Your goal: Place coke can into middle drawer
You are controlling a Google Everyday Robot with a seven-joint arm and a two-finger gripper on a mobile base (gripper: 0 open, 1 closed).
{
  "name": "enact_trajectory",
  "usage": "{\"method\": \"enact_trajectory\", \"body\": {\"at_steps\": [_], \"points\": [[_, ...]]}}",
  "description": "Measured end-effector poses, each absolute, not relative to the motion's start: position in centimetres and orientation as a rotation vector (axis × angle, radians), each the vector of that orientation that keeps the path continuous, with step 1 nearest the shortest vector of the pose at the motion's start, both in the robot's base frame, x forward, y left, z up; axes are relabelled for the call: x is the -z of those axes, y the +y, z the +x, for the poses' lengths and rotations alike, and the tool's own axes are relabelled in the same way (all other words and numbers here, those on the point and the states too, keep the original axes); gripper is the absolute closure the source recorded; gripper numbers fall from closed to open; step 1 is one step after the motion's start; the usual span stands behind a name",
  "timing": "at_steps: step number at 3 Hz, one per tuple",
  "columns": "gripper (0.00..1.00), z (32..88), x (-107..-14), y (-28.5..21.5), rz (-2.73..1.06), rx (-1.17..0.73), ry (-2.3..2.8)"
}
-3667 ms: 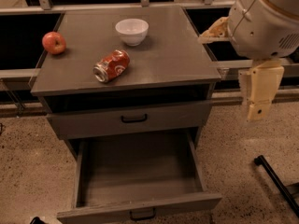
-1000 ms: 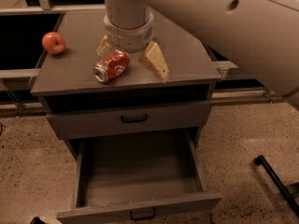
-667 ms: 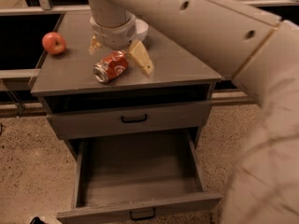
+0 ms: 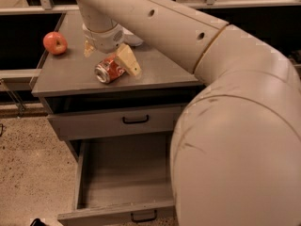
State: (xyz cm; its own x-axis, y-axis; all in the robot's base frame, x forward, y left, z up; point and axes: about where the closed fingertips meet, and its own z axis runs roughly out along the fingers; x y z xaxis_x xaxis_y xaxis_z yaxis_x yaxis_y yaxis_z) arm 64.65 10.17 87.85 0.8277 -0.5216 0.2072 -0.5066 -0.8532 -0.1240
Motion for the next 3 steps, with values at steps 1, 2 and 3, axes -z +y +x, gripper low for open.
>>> {"method": "enact_trajectory", "body": {"at_steps": [1,2,3], "points": [[0.17,65.9,-86.2,10.8,-2.947,0.322,0.861],[0.4,66.2,-84.8,11.0,-2.936,0.28,0.875],[0.63,65.7,-83.7,11.2,-2.91,0.192,0.866]]}}
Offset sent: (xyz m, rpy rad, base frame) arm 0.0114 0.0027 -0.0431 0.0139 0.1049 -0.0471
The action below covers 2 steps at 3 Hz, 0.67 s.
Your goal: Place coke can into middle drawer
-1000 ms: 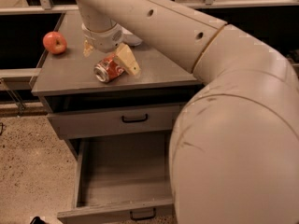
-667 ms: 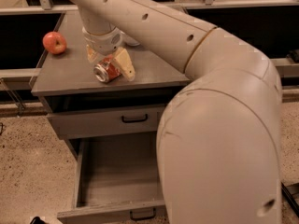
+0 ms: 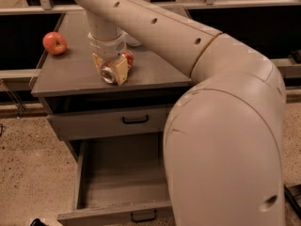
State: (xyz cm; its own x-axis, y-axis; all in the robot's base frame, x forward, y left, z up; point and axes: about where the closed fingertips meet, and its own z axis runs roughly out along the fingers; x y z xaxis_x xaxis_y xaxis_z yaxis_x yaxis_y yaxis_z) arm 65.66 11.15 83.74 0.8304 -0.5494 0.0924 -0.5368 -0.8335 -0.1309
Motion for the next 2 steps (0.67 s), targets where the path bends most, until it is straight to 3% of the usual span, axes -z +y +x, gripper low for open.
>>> {"method": "enact_trajectory", "body": {"at_steps": [1,2], "points": [[0.86,65.5,-83.9,11.2,-2.905,0.18,0.865],[1.0,61.9,-85.7,8.7,-2.815,0.081,0.973]]}}
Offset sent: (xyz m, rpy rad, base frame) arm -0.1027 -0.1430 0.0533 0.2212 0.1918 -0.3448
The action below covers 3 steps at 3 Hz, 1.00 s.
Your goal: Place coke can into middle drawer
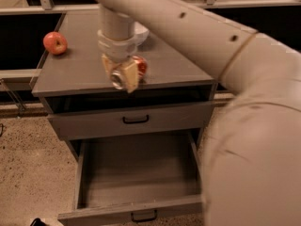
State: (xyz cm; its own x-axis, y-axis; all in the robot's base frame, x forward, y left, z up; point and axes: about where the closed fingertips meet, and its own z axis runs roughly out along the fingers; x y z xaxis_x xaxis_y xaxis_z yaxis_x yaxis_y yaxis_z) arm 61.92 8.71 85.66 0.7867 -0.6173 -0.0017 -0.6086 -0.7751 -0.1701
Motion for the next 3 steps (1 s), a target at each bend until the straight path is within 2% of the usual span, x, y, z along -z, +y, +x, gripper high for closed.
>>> {"method": "enact_trajectory", "body": {"at_steps": [1,2,3], "points": [[1.0,57.2,-86.7,2.4,-2.711,-0.017,1.199],[1.0,51.9,-86.7,-0.9,-2.635,-0.161,1.239],[1.0,51.9,-86.7,-1.1,-2.626,-0.164,1.247]]}}
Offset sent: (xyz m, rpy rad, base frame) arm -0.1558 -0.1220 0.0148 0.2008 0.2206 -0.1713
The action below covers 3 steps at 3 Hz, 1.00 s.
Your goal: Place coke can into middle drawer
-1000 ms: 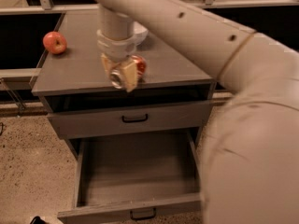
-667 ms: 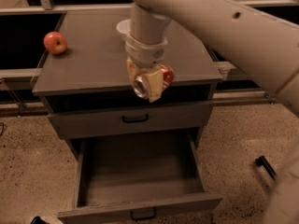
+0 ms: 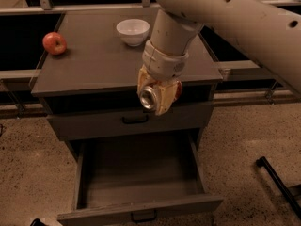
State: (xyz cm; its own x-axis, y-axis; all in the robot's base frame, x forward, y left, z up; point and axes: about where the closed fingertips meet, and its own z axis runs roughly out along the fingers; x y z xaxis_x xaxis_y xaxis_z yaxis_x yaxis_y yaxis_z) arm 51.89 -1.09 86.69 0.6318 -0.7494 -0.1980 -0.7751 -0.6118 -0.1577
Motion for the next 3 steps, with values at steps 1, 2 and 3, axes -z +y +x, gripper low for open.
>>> {"method": "enact_trajectory", "body": {"at_steps": [1,2,3], "points": [[1.0,52.1,-83.9,-0.9,-2.534,-0.231,1.302],[1.0,51.9,-75.4,-1.3,-2.357,-0.397,1.504],[1.0,52.1,-70.0,-1.5,-2.217,-0.425,1.591]]}}
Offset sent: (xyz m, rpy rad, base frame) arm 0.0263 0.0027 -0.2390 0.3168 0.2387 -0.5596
